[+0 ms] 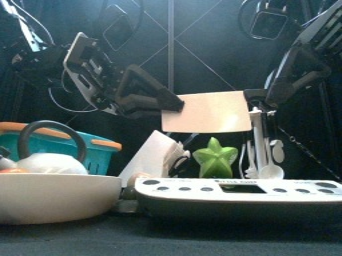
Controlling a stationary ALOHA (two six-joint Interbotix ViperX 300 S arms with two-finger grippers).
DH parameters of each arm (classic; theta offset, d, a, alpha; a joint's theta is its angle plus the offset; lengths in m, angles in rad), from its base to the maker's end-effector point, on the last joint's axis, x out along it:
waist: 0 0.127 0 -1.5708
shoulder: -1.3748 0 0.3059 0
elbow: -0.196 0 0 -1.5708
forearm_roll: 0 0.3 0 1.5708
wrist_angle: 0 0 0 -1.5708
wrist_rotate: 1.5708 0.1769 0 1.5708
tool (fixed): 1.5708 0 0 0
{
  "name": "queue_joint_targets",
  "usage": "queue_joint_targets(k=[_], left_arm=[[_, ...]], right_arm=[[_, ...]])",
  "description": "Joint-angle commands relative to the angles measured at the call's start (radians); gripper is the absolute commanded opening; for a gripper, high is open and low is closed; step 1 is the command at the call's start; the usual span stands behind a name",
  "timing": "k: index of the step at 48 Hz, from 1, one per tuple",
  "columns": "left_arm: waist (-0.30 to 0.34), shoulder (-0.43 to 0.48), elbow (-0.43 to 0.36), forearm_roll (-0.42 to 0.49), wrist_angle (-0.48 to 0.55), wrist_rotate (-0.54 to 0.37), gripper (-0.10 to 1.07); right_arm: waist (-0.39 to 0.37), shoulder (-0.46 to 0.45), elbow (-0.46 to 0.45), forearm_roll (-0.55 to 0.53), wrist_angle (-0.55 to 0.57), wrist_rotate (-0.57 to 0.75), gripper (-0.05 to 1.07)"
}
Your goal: Cut starfruit
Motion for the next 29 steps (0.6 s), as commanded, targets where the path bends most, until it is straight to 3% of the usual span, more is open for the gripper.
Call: queue_joint_targets(k=[1, 29], left_arm=[[0.002, -0.002, -0.005, 0.003, -0.003, 0.002, 0.44], [0.012, 0.025, -0.002, 0.003, -0.003, 0.0, 0.44]], right_arm=[[0.003, -0.008, -0.008, -0.002, -0.003, 0.0, 0.52], [0.003, 0.011, -0.003, 0.002, -0.003, 0.002, 0.52]])
